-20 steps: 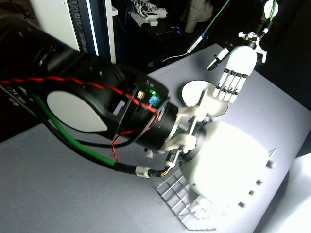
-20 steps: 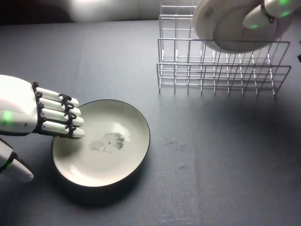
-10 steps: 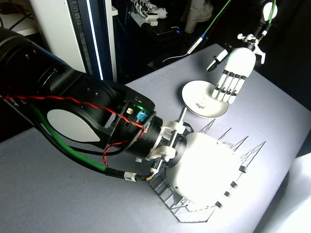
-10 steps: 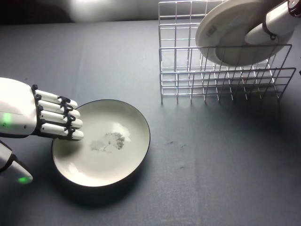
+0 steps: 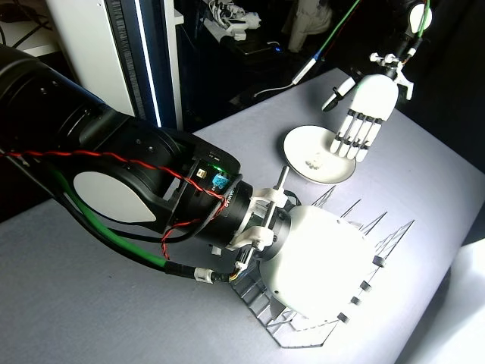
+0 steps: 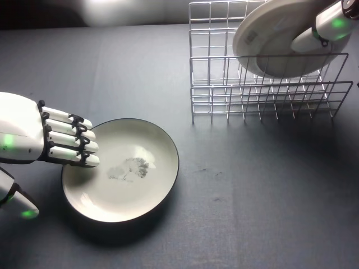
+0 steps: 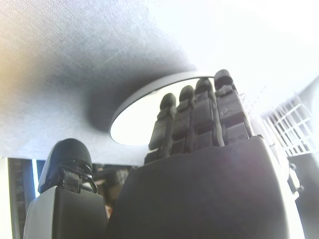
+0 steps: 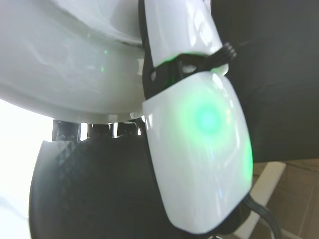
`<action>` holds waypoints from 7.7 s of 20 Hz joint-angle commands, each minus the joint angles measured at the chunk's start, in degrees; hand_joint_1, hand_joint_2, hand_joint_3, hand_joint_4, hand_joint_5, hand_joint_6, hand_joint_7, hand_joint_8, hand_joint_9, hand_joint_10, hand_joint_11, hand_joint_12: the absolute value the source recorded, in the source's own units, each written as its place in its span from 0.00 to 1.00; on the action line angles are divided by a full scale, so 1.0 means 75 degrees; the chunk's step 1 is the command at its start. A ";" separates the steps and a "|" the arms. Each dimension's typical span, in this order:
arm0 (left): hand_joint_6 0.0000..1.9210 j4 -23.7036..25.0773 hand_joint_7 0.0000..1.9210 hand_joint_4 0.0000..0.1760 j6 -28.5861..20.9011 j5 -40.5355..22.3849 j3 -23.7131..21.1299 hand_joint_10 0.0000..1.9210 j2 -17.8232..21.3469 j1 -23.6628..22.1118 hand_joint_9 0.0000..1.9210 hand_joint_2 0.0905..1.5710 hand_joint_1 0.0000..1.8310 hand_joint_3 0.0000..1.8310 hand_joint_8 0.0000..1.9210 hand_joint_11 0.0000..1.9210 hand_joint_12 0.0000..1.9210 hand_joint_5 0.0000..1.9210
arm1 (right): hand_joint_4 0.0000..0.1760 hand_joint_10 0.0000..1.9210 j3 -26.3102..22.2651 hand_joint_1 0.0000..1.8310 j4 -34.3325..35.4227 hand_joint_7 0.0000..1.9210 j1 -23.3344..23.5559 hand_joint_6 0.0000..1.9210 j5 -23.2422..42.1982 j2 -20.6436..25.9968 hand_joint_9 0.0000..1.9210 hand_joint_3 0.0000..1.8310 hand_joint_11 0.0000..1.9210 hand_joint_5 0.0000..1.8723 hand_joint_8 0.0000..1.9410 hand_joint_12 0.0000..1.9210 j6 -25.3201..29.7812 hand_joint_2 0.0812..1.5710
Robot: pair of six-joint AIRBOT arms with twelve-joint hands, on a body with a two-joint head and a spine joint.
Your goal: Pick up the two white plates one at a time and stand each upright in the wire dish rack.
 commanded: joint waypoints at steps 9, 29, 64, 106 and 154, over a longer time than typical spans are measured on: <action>0.01 -0.0365 0.00 0.00 0.0025 -0.0100 0.0058 0.00 0.0008 -0.0002 0.00 0.72 0.00 0.00 0.00 0.00 0.00 0.01 | 0.00 0.15 -0.0443 0.67 -0.0286 0.54 0.0297 0.61 0.1112 0.0189 0.52 0.00 0.43 0.46 0.46 0.42 0.0064 0.70; 0.00 -0.0363 0.00 0.00 0.0056 -0.0062 0.0083 0.00 0.0008 -0.0021 0.00 0.72 0.00 0.00 0.00 0.00 0.00 0.01 | 0.00 0.00 -0.0217 0.67 -0.1647 0.31 -0.0161 0.00 0.1594 0.0260 0.33 0.00 0.13 0.30 0.00 0.52 -0.0026 0.67; 0.00 -0.1314 0.01 0.00 -0.0200 -0.0420 0.0281 0.00 -0.0355 0.1852 0.00 0.73 0.00 0.00 0.00 0.00 0.00 0.03 | 0.00 0.00 -0.2412 0.62 -0.6773 0.08 -0.0299 0.00 0.4141 0.0811 0.08 0.00 0.00 0.13 0.00 0.32 -0.0381 0.68; 0.00 -0.1381 0.00 0.00 -0.0594 -0.0608 0.0581 0.00 -0.0649 0.2390 0.00 0.69 0.00 0.00 0.00 0.00 0.00 0.01 | 0.00 0.01 0.0735 0.86 -0.6981 0.16 -0.1481 0.00 0.2840 -0.3837 0.18 0.00 0.03 0.21 0.00 0.57 -0.0532 0.69; 0.00 -0.0673 0.02 0.00 -0.0732 -0.0320 0.0593 0.00 0.0153 -0.1258 0.00 0.69 0.00 0.00 0.00 0.00 0.00 0.03 | 0.00 0.55 -0.0758 0.81 -0.5203 0.42 -0.0481 0.55 0.3797 -0.2096 0.48 0.00 0.44 0.49 0.54 0.78 -0.0522 0.70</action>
